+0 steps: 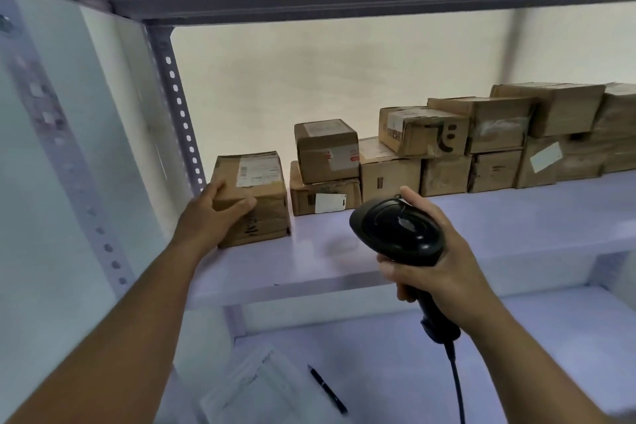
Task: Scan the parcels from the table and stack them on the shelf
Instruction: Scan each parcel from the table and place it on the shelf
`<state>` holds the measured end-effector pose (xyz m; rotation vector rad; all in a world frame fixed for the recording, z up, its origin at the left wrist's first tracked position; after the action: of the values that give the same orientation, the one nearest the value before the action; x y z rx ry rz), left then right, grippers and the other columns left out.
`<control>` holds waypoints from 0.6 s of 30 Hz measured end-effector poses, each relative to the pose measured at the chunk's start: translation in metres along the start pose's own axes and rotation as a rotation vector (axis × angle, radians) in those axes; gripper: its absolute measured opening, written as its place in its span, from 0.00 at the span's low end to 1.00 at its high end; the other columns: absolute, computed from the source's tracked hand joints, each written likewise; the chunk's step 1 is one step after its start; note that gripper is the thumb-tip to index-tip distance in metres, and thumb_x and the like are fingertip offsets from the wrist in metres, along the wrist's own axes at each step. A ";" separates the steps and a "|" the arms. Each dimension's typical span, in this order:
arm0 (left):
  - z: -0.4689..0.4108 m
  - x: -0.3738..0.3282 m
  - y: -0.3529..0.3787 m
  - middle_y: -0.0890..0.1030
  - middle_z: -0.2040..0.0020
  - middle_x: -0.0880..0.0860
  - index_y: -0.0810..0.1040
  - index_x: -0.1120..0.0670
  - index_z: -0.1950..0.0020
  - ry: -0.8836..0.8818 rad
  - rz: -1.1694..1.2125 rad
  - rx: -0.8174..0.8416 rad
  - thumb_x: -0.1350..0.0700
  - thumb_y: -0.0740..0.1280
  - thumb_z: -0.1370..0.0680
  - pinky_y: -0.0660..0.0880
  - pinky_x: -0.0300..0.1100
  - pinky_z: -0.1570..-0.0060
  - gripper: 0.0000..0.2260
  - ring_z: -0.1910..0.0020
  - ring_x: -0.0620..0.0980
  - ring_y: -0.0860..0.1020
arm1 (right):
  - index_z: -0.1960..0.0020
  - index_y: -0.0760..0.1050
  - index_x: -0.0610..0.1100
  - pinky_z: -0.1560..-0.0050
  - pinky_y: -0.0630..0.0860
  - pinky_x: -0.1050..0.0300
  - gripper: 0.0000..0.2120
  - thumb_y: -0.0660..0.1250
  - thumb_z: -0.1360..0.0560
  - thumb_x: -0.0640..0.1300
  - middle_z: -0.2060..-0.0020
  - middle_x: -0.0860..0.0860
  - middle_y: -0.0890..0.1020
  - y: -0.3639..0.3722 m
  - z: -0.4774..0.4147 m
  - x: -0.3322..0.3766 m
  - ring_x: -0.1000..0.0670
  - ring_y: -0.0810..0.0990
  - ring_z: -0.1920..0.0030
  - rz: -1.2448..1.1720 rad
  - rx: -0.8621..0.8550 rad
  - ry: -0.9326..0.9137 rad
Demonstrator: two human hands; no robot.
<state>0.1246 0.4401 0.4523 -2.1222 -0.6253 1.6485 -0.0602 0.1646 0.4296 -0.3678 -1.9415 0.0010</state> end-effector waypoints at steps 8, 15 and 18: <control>-0.050 0.008 0.013 0.75 0.35 0.54 0.70 0.46 0.30 0.085 0.019 0.068 0.49 0.70 0.24 0.72 0.47 0.41 0.23 0.41 0.55 0.74 | 0.28 0.65 0.64 0.66 0.81 0.54 0.44 0.77 0.34 0.32 0.42 0.53 0.78 0.011 -0.012 -0.007 0.42 0.81 0.68 0.019 -0.068 0.025; -0.075 0.015 0.021 0.73 0.33 0.55 0.71 0.46 0.30 0.101 0.034 0.089 0.50 0.69 0.23 0.70 0.47 0.41 0.21 0.41 0.54 0.73 | 0.30 0.65 0.63 0.67 0.80 0.56 0.43 0.75 0.33 0.30 0.40 0.51 0.76 0.013 -0.006 -0.006 0.45 0.82 0.68 0.080 -0.107 0.037; -0.074 0.016 0.018 0.71 0.30 0.54 0.67 0.45 0.27 0.114 0.071 0.110 0.49 0.69 0.22 0.69 0.44 0.42 0.24 0.41 0.52 0.72 | 0.31 0.65 0.64 0.68 0.79 0.56 0.42 0.75 0.33 0.29 0.40 0.47 0.76 0.013 0.001 -0.005 0.45 0.81 0.68 0.094 -0.111 0.031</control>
<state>0.2016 0.4322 0.4475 -2.1627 -0.4198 1.5480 -0.0559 0.1757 0.4226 -0.5301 -1.8970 -0.0508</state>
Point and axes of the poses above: each hand's wrist, its own z-axis away from the middle knuckle, its own y-axis out of the palm, x = y × z, the point moved 2 cm from there along -z, towards the middle knuckle
